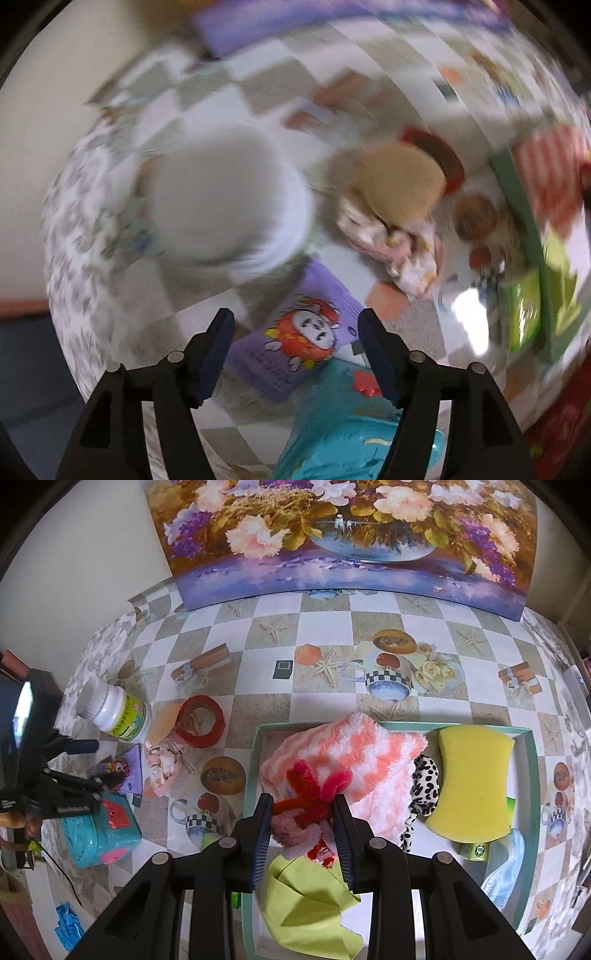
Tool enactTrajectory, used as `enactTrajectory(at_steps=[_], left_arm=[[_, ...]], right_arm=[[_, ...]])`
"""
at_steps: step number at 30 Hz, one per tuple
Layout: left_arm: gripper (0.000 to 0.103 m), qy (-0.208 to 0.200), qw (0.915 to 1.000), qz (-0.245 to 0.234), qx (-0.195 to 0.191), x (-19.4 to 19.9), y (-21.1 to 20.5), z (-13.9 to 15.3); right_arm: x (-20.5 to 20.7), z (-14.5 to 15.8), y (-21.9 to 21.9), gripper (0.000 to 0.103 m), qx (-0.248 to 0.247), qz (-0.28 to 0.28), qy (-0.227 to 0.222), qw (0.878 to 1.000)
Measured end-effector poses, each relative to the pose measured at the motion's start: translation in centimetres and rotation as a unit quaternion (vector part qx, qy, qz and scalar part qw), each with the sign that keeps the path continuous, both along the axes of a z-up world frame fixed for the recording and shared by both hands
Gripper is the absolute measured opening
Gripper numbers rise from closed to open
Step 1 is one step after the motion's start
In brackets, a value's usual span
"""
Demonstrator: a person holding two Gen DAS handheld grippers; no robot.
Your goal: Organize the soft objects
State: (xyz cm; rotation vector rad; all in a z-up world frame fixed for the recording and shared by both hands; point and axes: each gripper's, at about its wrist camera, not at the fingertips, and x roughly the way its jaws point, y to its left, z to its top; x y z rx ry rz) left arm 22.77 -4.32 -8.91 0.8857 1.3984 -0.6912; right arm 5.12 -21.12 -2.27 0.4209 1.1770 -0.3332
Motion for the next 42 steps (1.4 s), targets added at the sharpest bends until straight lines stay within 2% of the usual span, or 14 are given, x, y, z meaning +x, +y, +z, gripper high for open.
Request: enactTrajectory(at_steps=[5,9,11,17,20,23,24,25,32,37,42], left_arm=[[0.074,0.029,0.9971,-0.045,0.054,-0.2,-0.9,-2.4],[0.076,0.051,0.9918,-0.079,0.086,-0.6,-1.4,-3.8],[0.079,0.056,0.9912,-0.081,0.089,-0.7,-1.7,-4.1],[0.079,0.065,0.9954,-0.045,0.054,1.2,-1.1,-4.0],[0.072,0.076,0.9962,-0.027,0.032,2.0,-0.3,-3.7],[0.068,0.069,0.9971,-0.014,0.027,2.5,0.1,-3.5],[0.06,0.069,0.9973,-0.009,0.024,2.5,0.2,-3.4],[0.058,0.067,0.9975,-0.005,0.021,2.5,0.3,-3.2],[0.054,0.041,0.9985,-0.002,0.036,1.5,0.7,-2.4],[0.052,0.018,0.9994,-0.002,0.031,0.7,0.4,-0.1],[0.051,-0.025,0.9997,-0.006,-0.003,-1.9,-1.2,4.5]], right_arm=[[0.1,-0.3,-0.4,0.034,-0.001,-0.005,0.005,1.0],[0.3,-0.5,-0.4,0.034,0.001,-0.004,0.007,1.0],[0.3,-0.5,-0.4,0.034,0.0,-0.004,0.008,1.0],[0.3,-0.6,-0.4,0.034,0.0,-0.003,0.008,1.0],[0.3,-0.4,-0.4,0.034,0.001,-0.002,0.005,1.0],[0.2,-0.1,-0.3,0.034,0.003,-0.001,-0.001,1.0],[0.2,0.0,-0.3,0.034,0.003,-0.001,-0.002,1.0],[0.2,0.1,-0.3,0.034,0.005,-0.002,-0.004,1.0],[-0.2,0.9,-0.2,0.034,0.011,-0.001,-0.018,1.0],[-0.8,1.6,-0.6,0.034,0.017,-0.006,-0.032,0.999],[-1.9,2.2,-0.9,0.034,0.022,-0.014,-0.043,0.999]])
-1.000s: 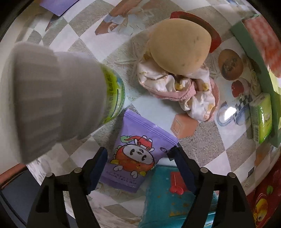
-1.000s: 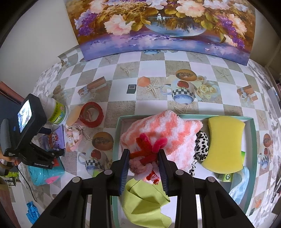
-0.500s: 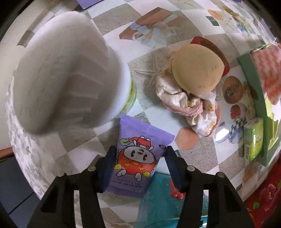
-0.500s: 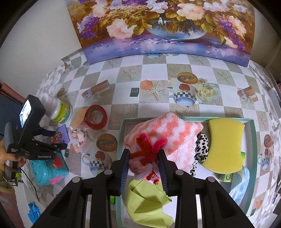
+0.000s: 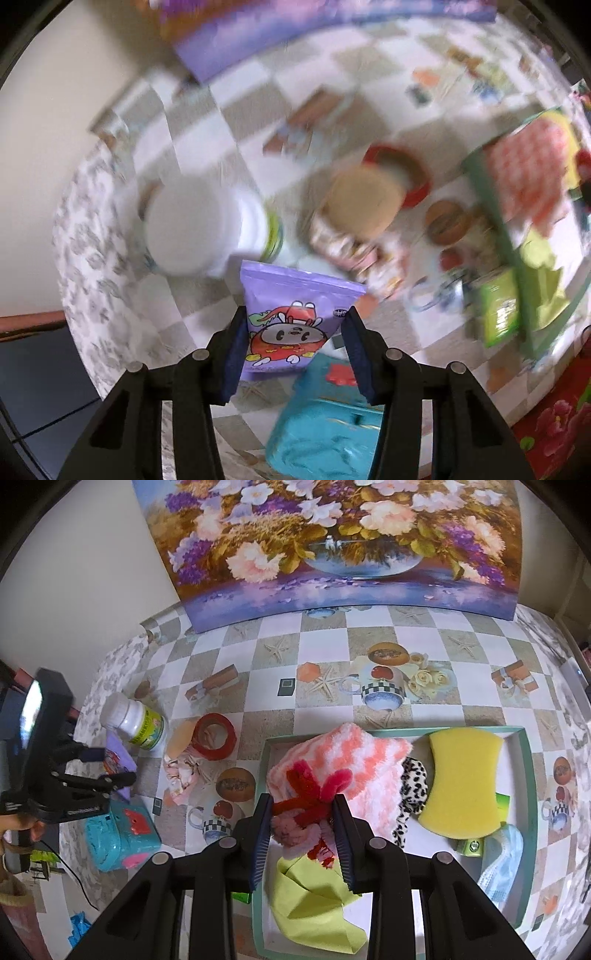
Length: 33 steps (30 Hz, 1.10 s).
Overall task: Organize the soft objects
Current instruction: 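Lift the purple packet with the left gripper toward the tray while the right gripper holds the toy, then lower the purple packet into the tray with the left gripper while the right gripper releases the red toy there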
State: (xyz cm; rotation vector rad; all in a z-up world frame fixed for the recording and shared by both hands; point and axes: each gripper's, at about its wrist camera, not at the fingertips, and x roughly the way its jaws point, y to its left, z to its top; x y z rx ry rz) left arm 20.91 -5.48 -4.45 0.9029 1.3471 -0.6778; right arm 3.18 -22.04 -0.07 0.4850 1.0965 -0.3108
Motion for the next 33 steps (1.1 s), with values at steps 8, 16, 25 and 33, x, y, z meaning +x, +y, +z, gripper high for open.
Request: enactTrajectory(at_steps=[8,16,25,33], left_arm=[[0.051,-0.012,0.9942,-0.016,-0.106,-5.0,-4.9,7.2],[0.051,0.055,0.9801,-0.006,-0.191,-12.3,-8.8,6.4],[0.052,0.099,0.9718,0.065,-0.204,-16.3,-10.8,3.1],[0.058,0.12,0.9585,0.126,-0.225,-16.0,-10.5,1.4]], right_arm=[[-3.4,-0.1,-0.7,0.034,0.004,-0.021,0.002,1.0],[-7.2,-1.3,-2.4,0.034,-0.003,-0.039,0.03,0.999],[-10.0,-3.7,-4.6,0.035,0.014,-0.069,0.064,0.995],[-10.6,-4.2,-6.2,0.054,0.015,-0.099,0.076,0.992]])
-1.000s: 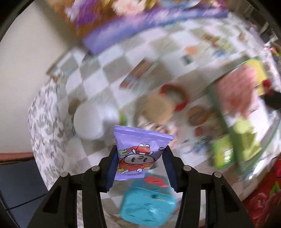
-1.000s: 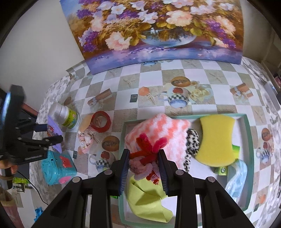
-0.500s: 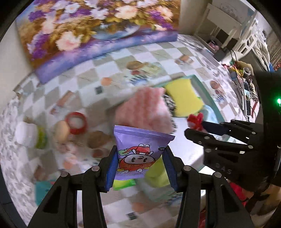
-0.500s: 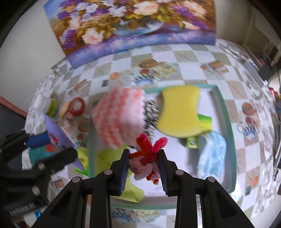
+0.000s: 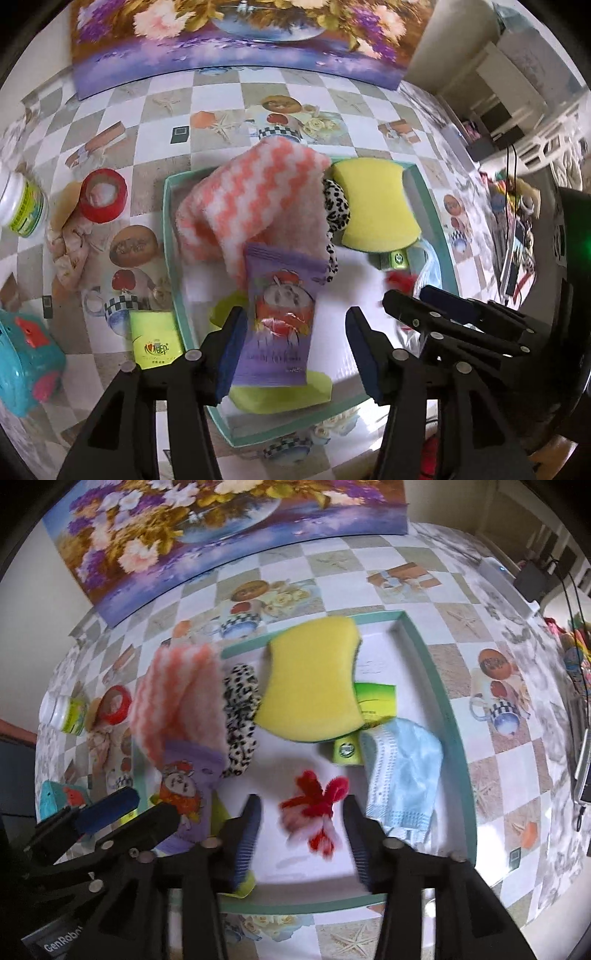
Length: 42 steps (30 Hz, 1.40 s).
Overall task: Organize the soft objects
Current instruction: 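Lower the purple packet into the tray with the left gripper while the right gripper releases the red toy there, then move the left gripper to the green tissue pack and grasp it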
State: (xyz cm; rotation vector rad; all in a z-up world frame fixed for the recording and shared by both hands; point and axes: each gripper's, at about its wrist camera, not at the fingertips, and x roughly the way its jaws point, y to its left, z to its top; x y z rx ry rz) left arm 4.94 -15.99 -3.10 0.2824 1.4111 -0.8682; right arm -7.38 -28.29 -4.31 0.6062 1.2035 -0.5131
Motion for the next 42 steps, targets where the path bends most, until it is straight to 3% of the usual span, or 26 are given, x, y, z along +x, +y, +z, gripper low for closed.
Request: enactTrajectory(at_steps=[6,8,10,13,17,22,28,32,36,42], left_arm=[[0.059,-0.001,0.9987,0.051,-0.003,2.3,1.9,-0.1],[0.067,-0.02,0.9964,0.082,0.006,3.7,3.1,0.2],[0.079,-0.046,0.9924,0.112,0.022,4.9,4.5,0.4],[0.079,-0.088,0.9817,0.157,0.062,6.8,6.9,0.3],[0.08,-0.108,0.9729,0.184,0.09,8.4,9.2,0.0],[0.08,-0.114,0.9726,0.174,0.105,8.9,10.1,-0.4],[0.08,-0.093,0.9784,0.143,0.116,8.4,9.1,-1.6],[0.08,-0.064,0.9832,0.129,0.112,7.9,8.9,-2.5],[0.08,-0.048,0.9863,0.122,0.101,7.3,8.6,-2.7],[0.08,-0.036,0.988,0.089,0.121,6.0,7.8,-4.3]], right_arm=[[0.1,1.2,-0.2,0.055,-0.023,-0.012,-0.004,1.0],[0.5,1.5,0.3,0.063,-0.031,-0.006,-0.005,0.999],[1.2,1.8,1.2,0.067,-0.038,0.005,-0.008,0.999],[2.3,2.0,2.6,0.071,-0.036,0.024,-0.021,0.999],[3.9,2.6,5.1,0.071,-0.038,0.053,-0.037,0.997],[6.1,2.4,8.1,0.071,-0.019,0.09,-0.05,0.995],[7.7,1.3,10.5,0.071,-0.021,0.116,-0.026,0.993],[7.3,1.6,9.9,0.071,-0.04,0.102,-0.015,0.994],[6.3,2.7,8.4,0.071,-0.037,0.078,-0.034,0.996],[5.1,3.3,6.3,0.071,-0.043,0.048,-0.034,0.997]])
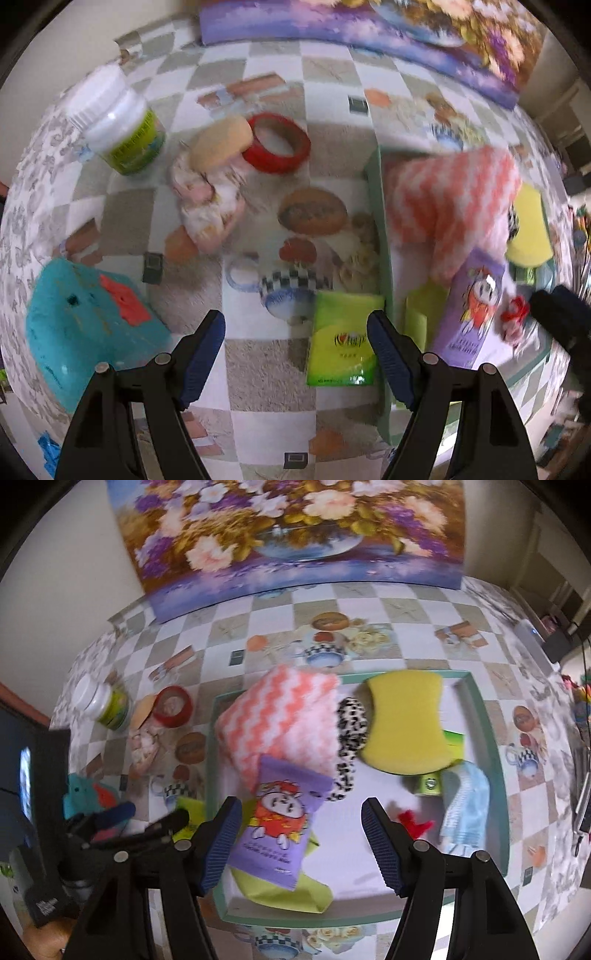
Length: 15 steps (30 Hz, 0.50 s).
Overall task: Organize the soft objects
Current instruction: 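Move the left gripper to the green tissue pack and grasp it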
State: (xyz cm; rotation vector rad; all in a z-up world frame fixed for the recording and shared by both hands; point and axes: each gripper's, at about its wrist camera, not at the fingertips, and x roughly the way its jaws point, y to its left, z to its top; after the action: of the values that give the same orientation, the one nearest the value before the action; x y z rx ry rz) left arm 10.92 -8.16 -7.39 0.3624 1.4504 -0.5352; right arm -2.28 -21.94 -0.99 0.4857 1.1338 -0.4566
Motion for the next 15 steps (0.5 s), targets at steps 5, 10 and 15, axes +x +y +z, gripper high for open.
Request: enactTrajectory(at_steps=[5,10,15], left_arm=[[0.08,0.027,0.9995,-0.017,-0.007,-1.1,-0.2,-0.8],[0.08,0.029,0.9987,-0.038,0.015,-2.4,-0.7,-1.8],[0.08,0.028,0.9989,-0.034,0.014,-2.6,-0.8,-2.0]], right_arm=[[-0.5,0.2,-0.7,0.071,0.002,-0.006,-0.003,1.0],[-0.5,0.3,-0.6,0.071,0.004,-0.003,-0.005,1.0],[-0.4,0.2,-0.5,0.071,0.006,0.001,-0.003,1.0]])
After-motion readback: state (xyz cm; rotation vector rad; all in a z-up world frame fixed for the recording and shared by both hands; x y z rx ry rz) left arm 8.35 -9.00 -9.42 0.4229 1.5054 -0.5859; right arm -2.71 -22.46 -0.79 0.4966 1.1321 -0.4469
